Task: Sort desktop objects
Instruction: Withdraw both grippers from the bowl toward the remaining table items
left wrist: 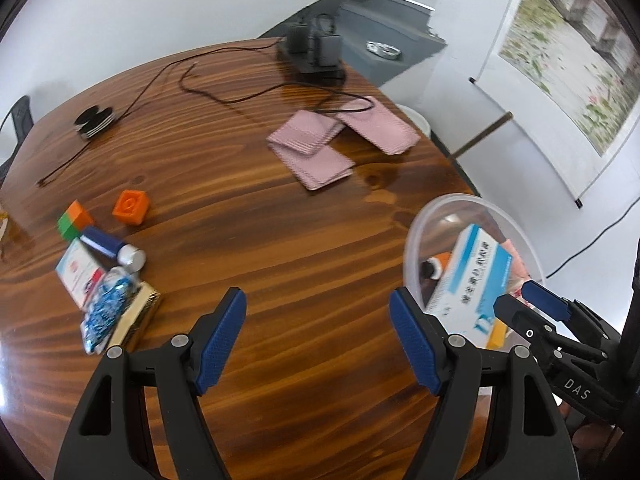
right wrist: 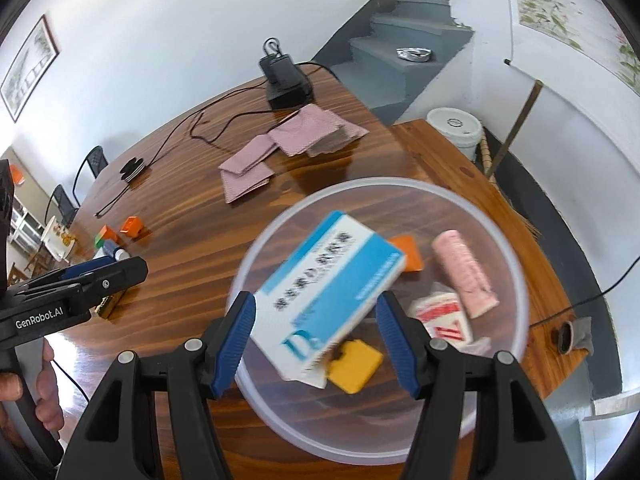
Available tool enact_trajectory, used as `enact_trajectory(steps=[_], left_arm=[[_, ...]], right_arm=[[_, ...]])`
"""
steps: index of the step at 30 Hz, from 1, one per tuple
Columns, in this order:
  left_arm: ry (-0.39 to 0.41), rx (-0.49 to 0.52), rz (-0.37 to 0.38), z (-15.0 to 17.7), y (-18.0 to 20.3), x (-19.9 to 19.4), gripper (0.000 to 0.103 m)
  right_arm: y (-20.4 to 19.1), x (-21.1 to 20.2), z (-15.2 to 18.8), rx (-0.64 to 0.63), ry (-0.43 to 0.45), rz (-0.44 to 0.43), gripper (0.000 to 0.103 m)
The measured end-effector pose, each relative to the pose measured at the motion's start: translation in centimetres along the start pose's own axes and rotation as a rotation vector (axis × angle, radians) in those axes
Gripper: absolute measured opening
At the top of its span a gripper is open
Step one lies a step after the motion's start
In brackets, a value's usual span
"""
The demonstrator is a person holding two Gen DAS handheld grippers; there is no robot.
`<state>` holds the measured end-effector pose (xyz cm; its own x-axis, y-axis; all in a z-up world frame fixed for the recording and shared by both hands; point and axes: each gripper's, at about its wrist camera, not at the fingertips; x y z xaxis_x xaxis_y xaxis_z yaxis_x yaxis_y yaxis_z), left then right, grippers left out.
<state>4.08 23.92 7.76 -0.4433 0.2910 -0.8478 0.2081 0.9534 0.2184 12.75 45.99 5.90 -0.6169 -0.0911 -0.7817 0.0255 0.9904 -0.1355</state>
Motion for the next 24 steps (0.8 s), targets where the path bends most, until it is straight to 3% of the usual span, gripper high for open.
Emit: enact_trajectory(steps=[5, 24], left_arm=[[0.003, -0.033, -0.019, 0.1, -2.2, -0.5, 0.077], [0.016, -0.21, -0.108, 0.0, -12.8, -2.0, 0.077]], right_arm=[[-1.7, 0.4, -0.2, -0.021, -0.001, -0.018, 0.072], [-8.6, 2.9, -0.4, -0.086, -0.047, -0.084, 0.073]])
Point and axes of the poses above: each gripper's, at about its wrist camera, not at the fingertips, and x roughly the way its jaws point, y to its right, z to its underside, and after that the axes turned 9 degrees about -x, right-handed
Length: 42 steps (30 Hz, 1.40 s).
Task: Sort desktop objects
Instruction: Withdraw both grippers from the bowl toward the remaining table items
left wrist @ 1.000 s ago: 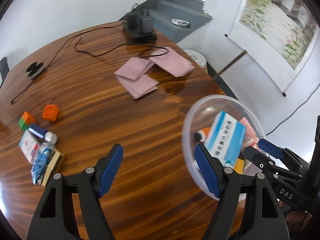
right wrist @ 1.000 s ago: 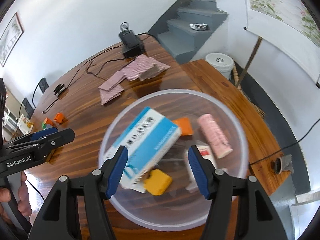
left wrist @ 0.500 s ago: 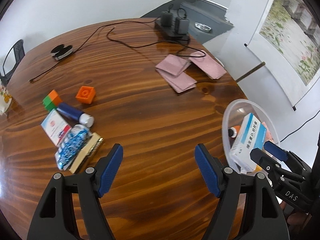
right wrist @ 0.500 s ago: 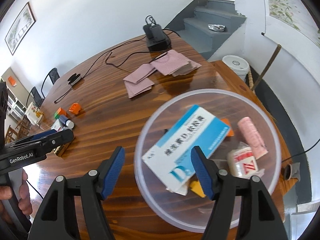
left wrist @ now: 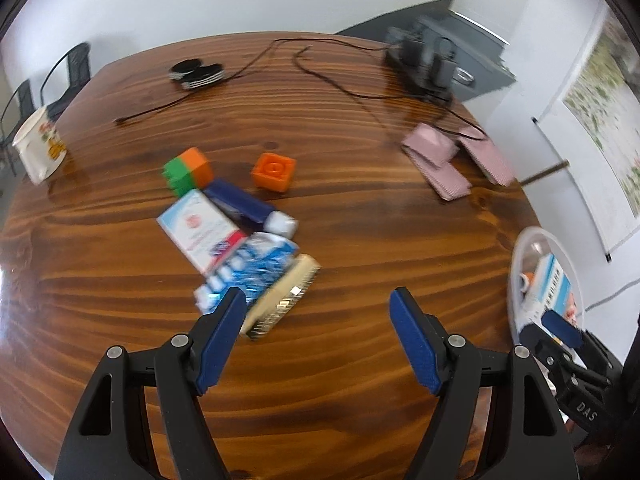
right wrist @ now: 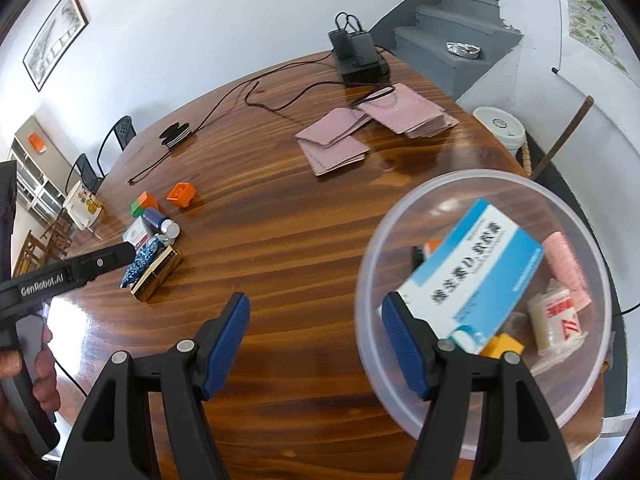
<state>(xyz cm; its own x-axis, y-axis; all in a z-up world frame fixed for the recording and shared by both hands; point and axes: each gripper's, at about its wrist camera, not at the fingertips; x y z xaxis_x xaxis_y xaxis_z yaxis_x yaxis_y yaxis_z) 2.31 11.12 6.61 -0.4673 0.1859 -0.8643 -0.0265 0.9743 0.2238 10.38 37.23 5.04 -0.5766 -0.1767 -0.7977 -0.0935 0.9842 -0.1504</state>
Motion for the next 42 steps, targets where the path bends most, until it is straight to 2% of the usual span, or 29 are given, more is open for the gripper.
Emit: enact_trajectory(steps=[8, 18, 29, 36, 42], left_arm=[[-0.007, -0.08, -0.03, -1.9, -4.0, 1.1, 0.077], [-0.046, -0.126, -0.073, -3.8, -6.7, 4.0, 0.077], [-0.053, -0.204, -0.084, -5.4, -7.9, 6.2, 0.077], [-0.06, -0.206, -0.121, -5.9, -8.4, 7.4, 0.077], [-0.072, -0.215, -0.11, -6.3, -8.9, 8.2, 0.078]], right_arm=[[-1.7, 1.0, -0.4, -0.012, -0.015, 0.0, 0.073], [-3.0, 2.4, -0.6, -0.004, -0.043, 0.007, 0.075], [-3.8, 3.9, -0.5, 0.013, -0.078, 0.011, 0.075], [-4.9, 4.7, -0.8, -0.005, -0.086, 0.009, 0.075], [-6.5, 5.5, -1.0, -0.034, -0.098, -0.007, 0.075]])
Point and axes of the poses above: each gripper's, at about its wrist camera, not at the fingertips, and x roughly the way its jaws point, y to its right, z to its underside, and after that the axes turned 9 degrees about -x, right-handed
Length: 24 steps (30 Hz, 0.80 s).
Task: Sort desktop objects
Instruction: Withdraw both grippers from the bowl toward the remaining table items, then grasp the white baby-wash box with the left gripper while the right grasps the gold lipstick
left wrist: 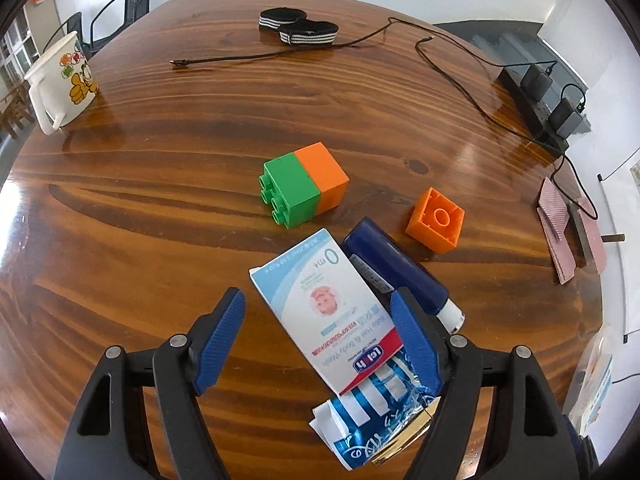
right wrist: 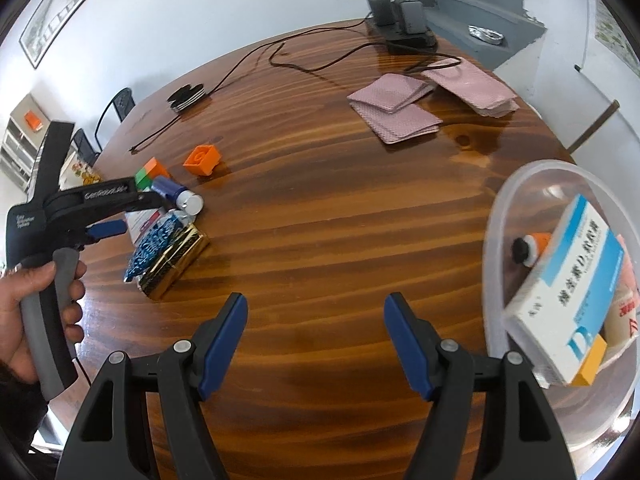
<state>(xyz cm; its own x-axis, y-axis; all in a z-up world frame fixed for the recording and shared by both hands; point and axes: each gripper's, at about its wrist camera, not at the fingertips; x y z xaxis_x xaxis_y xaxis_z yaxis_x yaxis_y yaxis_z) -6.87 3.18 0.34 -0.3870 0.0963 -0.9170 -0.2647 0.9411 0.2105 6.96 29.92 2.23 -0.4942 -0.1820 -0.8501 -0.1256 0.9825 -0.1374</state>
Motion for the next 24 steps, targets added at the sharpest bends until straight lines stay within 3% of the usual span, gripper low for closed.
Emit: enact_trajectory(steps=[14, 24], left_arm=[[-0.02, 0.015, -0.03, -0.6, -3.4, 0.4, 0.078], [-0.01, 0.142, -0.033, -0.8, -3.0, 0.3, 0.078]], right_arm=[[-4.6, 2.2, -1.1, -0.094, -0.023, -0.079, 0.075], [-7.3, 3.8, -1.9, -0.114, -0.048, -0.142, 0.075]])
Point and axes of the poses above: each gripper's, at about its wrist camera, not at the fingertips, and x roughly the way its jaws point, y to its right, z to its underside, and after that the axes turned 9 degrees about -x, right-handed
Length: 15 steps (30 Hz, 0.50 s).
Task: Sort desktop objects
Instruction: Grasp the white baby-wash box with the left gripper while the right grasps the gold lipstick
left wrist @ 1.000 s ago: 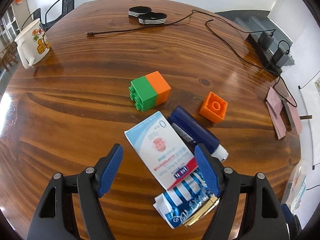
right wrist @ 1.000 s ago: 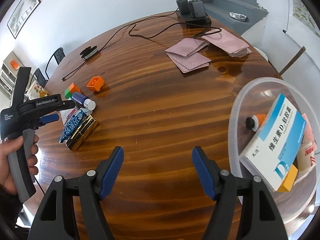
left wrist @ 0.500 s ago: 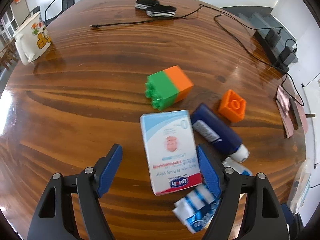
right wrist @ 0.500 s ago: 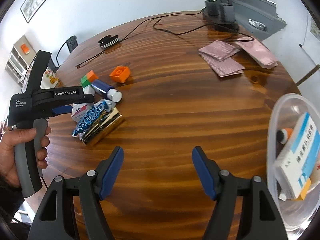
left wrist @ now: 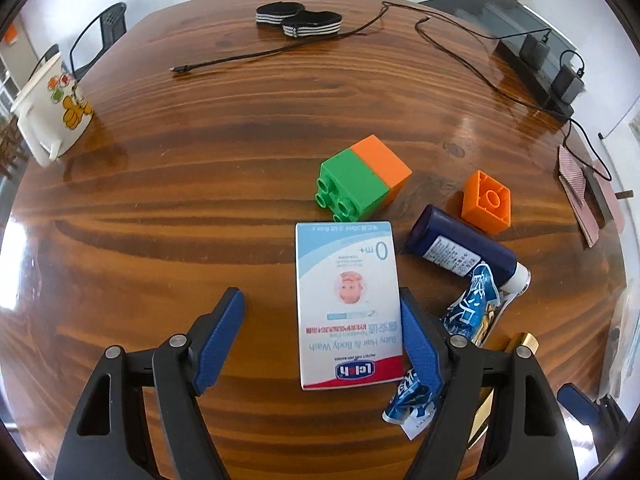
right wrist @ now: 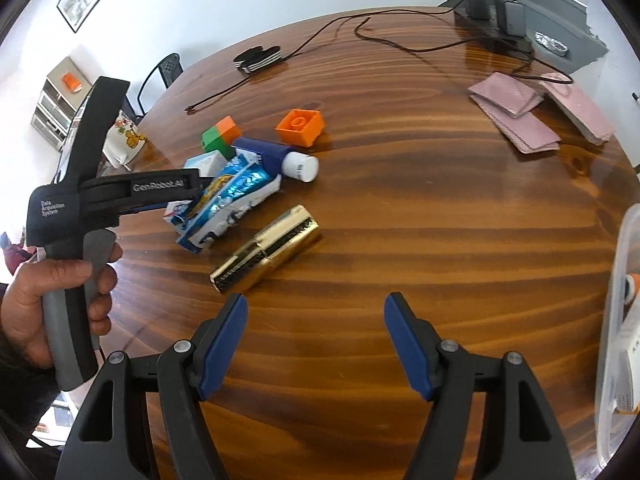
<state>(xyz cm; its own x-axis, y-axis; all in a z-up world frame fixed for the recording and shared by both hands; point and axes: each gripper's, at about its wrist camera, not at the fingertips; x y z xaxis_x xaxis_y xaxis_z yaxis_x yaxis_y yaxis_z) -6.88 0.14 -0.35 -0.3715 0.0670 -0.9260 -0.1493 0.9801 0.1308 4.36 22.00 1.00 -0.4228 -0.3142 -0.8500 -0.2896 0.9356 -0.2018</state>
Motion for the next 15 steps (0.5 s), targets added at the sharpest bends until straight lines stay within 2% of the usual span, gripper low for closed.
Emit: enact_trajectory(steps=[2, 3, 4, 5, 7, 15], left_arm=[[0.009, 0.017, 0.009, 0.1, 0.1, -0.1, 0.077], [0.013, 0.026, 0.018, 0.2, 0.0, -0.2, 0.072], [0.021, 0.044, 0.023, 0.2, 0.3, -0.4, 0.057], [0.028, 0.063, 0.015, 0.2, 0.7, -0.4, 0.049], [0.035, 0.095, 0.003, 0.3, 0.9, -0.5, 0.05], [0.025, 0.086, 0.014, 0.6, -0.5, -0.8, 0.05]], right_arm=[[-0.3, 0.2, -0.4, 0.005, 0.001, -0.011, 0.075], [-0.4, 0.3, -0.5, 0.009, 0.002, -0.016, 0.075], [-0.5, 0.5, -0.7, 0.015, 0.002, -0.021, 0.075], [-0.6, 0.7, -1.0, 0.024, 0.001, -0.029, 0.075], [-0.8, 1.2, -1.4, 0.037, -0.003, -0.044, 0.075], [-1.9, 2.8, -3.0, 0.021, -0.009, -0.017, 0.071]])
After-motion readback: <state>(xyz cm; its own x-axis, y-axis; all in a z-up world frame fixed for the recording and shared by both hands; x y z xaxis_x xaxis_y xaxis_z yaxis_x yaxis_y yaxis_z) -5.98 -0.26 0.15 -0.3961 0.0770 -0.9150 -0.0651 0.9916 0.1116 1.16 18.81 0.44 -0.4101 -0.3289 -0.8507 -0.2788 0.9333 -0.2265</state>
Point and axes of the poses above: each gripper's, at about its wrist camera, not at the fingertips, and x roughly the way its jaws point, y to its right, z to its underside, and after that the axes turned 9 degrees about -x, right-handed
